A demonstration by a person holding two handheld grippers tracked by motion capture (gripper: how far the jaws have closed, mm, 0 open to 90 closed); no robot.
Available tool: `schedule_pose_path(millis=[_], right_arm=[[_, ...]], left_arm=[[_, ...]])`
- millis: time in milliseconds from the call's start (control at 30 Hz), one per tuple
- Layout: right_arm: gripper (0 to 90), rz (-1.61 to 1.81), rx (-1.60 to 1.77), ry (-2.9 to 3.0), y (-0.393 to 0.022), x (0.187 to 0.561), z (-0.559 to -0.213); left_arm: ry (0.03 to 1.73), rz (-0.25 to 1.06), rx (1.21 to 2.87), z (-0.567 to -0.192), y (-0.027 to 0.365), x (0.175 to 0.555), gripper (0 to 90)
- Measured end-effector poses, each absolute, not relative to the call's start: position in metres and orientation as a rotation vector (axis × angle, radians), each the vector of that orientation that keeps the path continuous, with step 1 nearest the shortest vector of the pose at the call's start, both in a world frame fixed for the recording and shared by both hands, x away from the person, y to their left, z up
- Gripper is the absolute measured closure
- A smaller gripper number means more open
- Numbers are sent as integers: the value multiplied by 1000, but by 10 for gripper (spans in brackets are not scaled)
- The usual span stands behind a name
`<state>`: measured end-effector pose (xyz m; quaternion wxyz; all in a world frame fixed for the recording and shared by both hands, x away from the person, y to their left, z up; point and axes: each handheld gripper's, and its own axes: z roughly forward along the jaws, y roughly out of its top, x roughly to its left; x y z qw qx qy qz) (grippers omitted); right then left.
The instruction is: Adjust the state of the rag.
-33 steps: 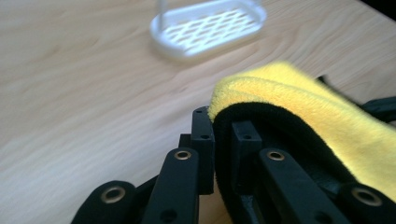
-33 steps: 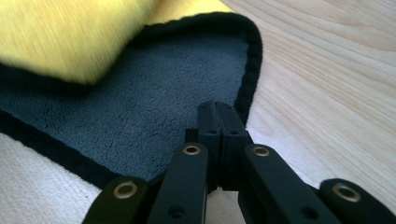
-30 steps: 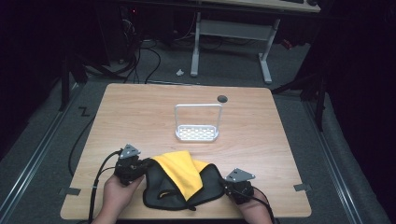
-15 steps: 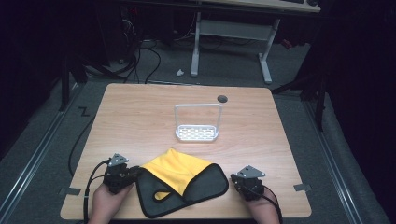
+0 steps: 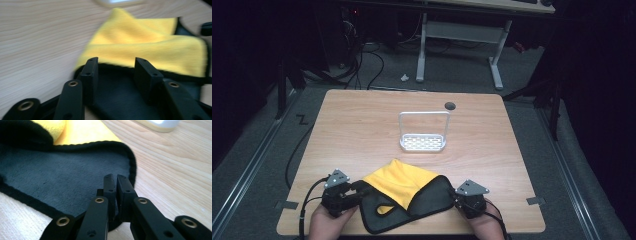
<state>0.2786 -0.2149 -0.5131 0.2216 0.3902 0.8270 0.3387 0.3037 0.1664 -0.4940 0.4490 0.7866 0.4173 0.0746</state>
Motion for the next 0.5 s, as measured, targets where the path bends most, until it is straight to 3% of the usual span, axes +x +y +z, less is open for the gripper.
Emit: schedule_pose_path(millis=[267,500], right_arm=[[860,948,1074,2301,-214,278,-514],[850,956,1063,2337,-210,277,-516]], left_arm=[[869,118,2020,-490,100,296,390],[805,142,2155,-496,53,297,361]])
